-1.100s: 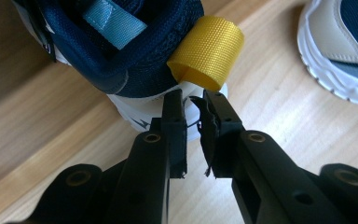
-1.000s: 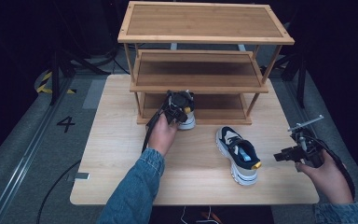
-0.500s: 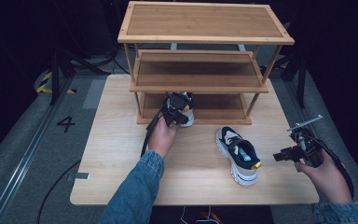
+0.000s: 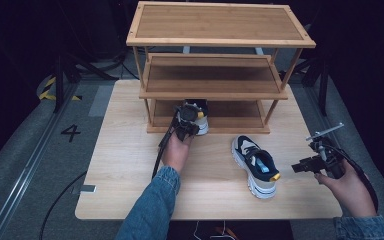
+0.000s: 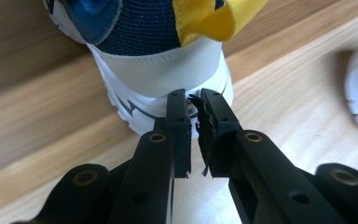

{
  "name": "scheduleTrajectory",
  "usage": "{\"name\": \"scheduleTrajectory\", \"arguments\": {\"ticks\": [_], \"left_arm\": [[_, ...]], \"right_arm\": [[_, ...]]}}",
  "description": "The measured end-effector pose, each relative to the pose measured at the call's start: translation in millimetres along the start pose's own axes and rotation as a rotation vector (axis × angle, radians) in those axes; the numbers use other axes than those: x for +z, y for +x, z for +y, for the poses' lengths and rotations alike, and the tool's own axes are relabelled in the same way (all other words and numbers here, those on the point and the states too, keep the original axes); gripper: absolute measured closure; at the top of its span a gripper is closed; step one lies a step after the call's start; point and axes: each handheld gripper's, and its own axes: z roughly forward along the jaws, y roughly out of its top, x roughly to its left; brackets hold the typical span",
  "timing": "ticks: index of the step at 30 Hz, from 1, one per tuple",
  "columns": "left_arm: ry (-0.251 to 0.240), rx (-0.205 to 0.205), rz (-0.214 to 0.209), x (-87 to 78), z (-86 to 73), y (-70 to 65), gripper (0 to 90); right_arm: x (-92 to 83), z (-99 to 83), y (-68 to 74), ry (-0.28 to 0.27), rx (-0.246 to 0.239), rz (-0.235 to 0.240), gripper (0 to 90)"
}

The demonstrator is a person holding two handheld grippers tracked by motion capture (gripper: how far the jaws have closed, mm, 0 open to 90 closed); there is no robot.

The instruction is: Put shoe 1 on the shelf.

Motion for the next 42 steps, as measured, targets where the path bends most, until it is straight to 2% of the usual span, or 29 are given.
{"name": "scheduleTrajectory", "arguments": {"ticks": [4,9,15,17,18,19,20,21,23,25,27,30,32,33,35,37,38,39,40,41,42], "left_arm": [[0.007,-0.005,0.012,2.8,4.3,0.9,81.4],[-0.039,-0.014,0.007,10.6,3.6,3.9,78.1],[-0.046,-0.067,-0.009,13.4,5.1,5.5,77.2],[-0.031,-0.076,-0.011,12.6,5.8,5.3,73.8],[0.003,-0.052,-0.012,11.2,5.5,6.4,71.5],[0.003,-0.052,-0.012,11.2,5.5,6.4,70.3],[0.022,-0.069,-0.041,7.3,3.6,7.5,68.7],[0.022,-0.069,-0.041,7.3,3.6,7.5,66.0],[0.053,-0.049,-0.066,-5.3,0.2,7.8,63.0],[0.048,-0.049,-0.078,-11.7,-2.2,6.5,59.1],[0.039,-0.023,-0.116,-28.7,-8.9,3.1,56.6],[0.015,0.043,-0.123,-51.0,-18.2,-2.9,51.9],[0.024,0.084,-0.133,-66.2,-23.5,-4.1,49.7],[0.032,0.101,-0.148,-70.7,-25.4,-3.8,46.8],[0.069,0.131,-0.205,-81.1,-29.6,-3.2,46.4],[0.109,0.150,-0.241,-91.1,-32.2,-4.2,46.2],[0.113,0.157,-0.251,-96.7,-33.9,-4.3,46.2],[0.117,0.166,-0.248,-103.8,-36.2,-3.2,46.2],[0.135,0.152,-0.243,-108.0,-38.2,-3.3,45.7],[0.140,0.166,-0.230,-111.9,-40.1,-1.7,44.3],[0.165,0.165,-0.195,-119.2,-45.0,0.6,42.8]], "right_arm": [[0.0,-1.6,-0.7,0.003,0.001,-0.002,52.8],[-1.4,-4.4,-1.6,0.000,0.010,-0.007,52.8],[-0.4,-3.8,-1.0,0.002,0.007,-0.008,52.8],[0.3,-3.4,-1.0,0.006,0.006,-0.005,52.8],[0.4,-3.0,-0.5,0.006,0.006,-0.004,52.8],[0.4,-3.0,-0.5,0.006,0.006,-0.004,52.8],[-0.1,-2.5,-0.4,0.003,0.004,-0.004,52.8],[-0.1,-2.5,-0.4,0.003,0.004,-0.004,52.8],[-1.3,-2.0,-0.2,0.000,0.002,-0.006,52.8],[-1.7,-1.6,0.8,-0.003,0.009,-0.004,52.7],[-3.4,-1.0,1.1,-0.006,-0.001,-0.007,52.8],[-4.2,1.4,2.5,-0.009,-0.004,-0.009,52.9],[-3.0,3.8,4.2,-0.006,-0.006,-0.009,53.0],[-1.9,5.2,5.5,-0.003,-0.010,-0.006,53.2],[-0.4,6.7,6.9,0.002,-0.018,-0.006,53.5],[-0.3,8.3,7.9,0.001,-0.023,-0.005,53.4],[-1.0,8.9,8.7,-0.005,-0.019,-0.003,53.4],[-1.7,9.3,9.2,-0.009,-0.022,-0.004,53.5],[-2.8,9.8,10.6,-0.012,-0.018,-0.005,53.5],[-3.3,9.9,10.8,-0.014,-0.026,-0.005,53.6],[-4.6,10.6,12.6,-0.017,-0.027,-0.005,53.8]]}}
